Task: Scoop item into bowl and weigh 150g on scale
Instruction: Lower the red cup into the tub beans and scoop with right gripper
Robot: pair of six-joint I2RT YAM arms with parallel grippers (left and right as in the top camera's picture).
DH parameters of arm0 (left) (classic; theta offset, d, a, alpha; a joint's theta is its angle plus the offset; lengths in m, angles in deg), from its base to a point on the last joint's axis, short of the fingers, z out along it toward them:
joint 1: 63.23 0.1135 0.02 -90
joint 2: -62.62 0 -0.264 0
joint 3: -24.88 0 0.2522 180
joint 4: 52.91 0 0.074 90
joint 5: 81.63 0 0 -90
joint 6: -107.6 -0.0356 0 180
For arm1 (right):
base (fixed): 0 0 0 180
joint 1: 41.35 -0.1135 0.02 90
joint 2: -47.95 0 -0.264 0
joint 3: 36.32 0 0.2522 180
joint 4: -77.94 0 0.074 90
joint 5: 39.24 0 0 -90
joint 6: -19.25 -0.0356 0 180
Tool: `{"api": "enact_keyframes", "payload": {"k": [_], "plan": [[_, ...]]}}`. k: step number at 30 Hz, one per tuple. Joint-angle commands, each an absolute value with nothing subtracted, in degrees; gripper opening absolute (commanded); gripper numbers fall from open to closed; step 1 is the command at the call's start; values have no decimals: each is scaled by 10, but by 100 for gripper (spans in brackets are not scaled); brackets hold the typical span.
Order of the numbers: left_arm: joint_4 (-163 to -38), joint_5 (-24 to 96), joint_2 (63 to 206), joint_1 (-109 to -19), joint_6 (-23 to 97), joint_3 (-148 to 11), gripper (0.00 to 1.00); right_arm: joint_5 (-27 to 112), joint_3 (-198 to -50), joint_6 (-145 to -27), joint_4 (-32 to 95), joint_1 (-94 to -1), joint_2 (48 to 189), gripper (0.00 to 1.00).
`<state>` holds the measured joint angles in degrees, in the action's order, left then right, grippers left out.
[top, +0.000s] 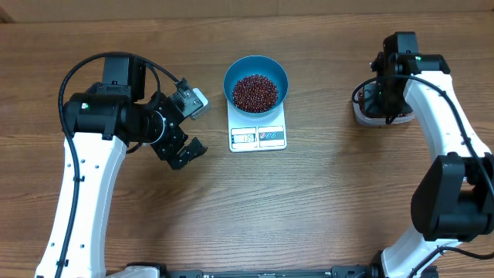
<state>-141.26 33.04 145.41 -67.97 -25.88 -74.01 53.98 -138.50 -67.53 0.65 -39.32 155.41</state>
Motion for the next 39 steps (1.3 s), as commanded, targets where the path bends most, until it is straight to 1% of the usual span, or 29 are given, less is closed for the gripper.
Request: {"api": "enact_keyframes", "payload": {"k": [1,11,15,23,31,36,39], "plan": [[-1412,333,1447,-677,-255,-751,100,465,-1379,-671,2,-379,1554,4],[-1412,333,1447,-677,-255,-751,100,301,-1379,-670,-17,-289,1554,4],[-1412,333,1447,-677,-255,-751,100,215,-1379,-644,-24,-245,1554,4],[-1412,333,1447,-677,-255,-752,100,155,-1379,-641,-41,-173,1554,4],[-1412,333,1447,-677,-255,-751,100,84,-1379,-583,-81,-120,1554,4],[-1412,333,1447,-677,-255,-752,100,7,-1379,-538,-107,-94,1554,4],[-1412,333,1447,-677,-255,-751,100,-22,-1379,-537,-112,-88,1554,4]]}}
